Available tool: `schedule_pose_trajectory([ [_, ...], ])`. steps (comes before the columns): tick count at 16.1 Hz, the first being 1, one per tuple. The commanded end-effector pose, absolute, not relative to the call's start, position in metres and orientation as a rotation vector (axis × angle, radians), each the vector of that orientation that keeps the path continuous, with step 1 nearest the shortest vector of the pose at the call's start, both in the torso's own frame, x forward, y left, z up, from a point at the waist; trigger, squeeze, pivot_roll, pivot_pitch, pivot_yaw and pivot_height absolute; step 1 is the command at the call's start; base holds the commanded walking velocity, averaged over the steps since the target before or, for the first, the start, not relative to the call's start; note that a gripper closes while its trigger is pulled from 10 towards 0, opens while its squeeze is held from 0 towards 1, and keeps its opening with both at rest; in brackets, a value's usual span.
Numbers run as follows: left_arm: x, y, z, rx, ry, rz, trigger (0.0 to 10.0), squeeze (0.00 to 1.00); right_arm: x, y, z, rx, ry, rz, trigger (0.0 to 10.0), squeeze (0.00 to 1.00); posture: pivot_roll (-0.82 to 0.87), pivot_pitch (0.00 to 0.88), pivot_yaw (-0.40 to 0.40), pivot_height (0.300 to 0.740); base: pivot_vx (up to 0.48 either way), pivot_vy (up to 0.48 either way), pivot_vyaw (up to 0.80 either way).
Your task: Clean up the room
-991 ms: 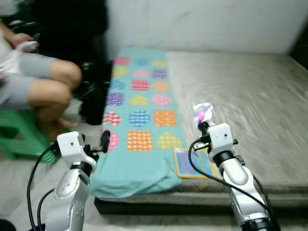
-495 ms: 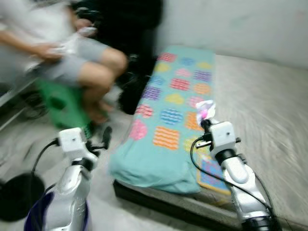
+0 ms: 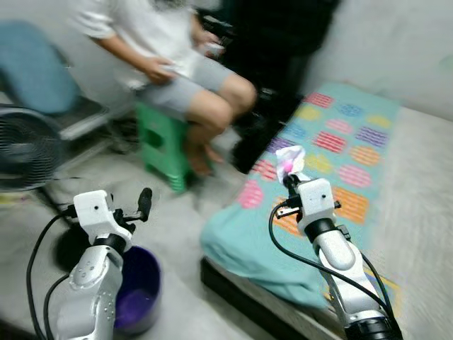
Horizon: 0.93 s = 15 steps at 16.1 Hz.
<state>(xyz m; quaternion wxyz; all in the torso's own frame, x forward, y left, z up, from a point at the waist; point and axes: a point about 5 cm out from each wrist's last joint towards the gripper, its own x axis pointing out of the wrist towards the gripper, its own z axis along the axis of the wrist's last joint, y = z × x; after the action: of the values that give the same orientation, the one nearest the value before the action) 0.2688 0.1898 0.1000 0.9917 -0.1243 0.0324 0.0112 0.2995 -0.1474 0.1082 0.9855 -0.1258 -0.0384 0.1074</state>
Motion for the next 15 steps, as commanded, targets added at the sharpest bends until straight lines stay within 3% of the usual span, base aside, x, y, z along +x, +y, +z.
schedule_pose_trajectory([
  [1,0.2693,0.1871,0.1001,-0.243,0.067,0.014,10.0,0.0,0.2998,-0.1526,0.1092,-0.256,-0.081,0.205,10.0,0.0,-0.13,0.0,-0.02,0.74,0.0,0.0,0.8],
  [6,0.2702,0.1872,0.0998,-0.245,0.069,0.012,10.0,0.0,0.2998,-0.1519,0.1092,-0.252,-0.085,0.205,10.0,0.0,-0.13,0.0,-0.016,0.74,0.0,0.0,0.8],
  [11,0.2701,0.1868,0.0998,-0.256,0.065,0.008,10.0,0.0,0.2998,-0.1529,0.1091,-0.242,-0.085,0.204,10.0,0.0,-0.13,0.0,-0.017,0.74,0.0,0.0,0.0],
  [15,0.2705,0.1864,0.0997,-0.253,0.067,0.005,10.0,0.0,0.2997,-0.1514,0.1093,-0.262,-0.089,0.211,10.0,0.0,-0.13,0.0,-0.016,0.74,0.0,0.0,0.76],
])
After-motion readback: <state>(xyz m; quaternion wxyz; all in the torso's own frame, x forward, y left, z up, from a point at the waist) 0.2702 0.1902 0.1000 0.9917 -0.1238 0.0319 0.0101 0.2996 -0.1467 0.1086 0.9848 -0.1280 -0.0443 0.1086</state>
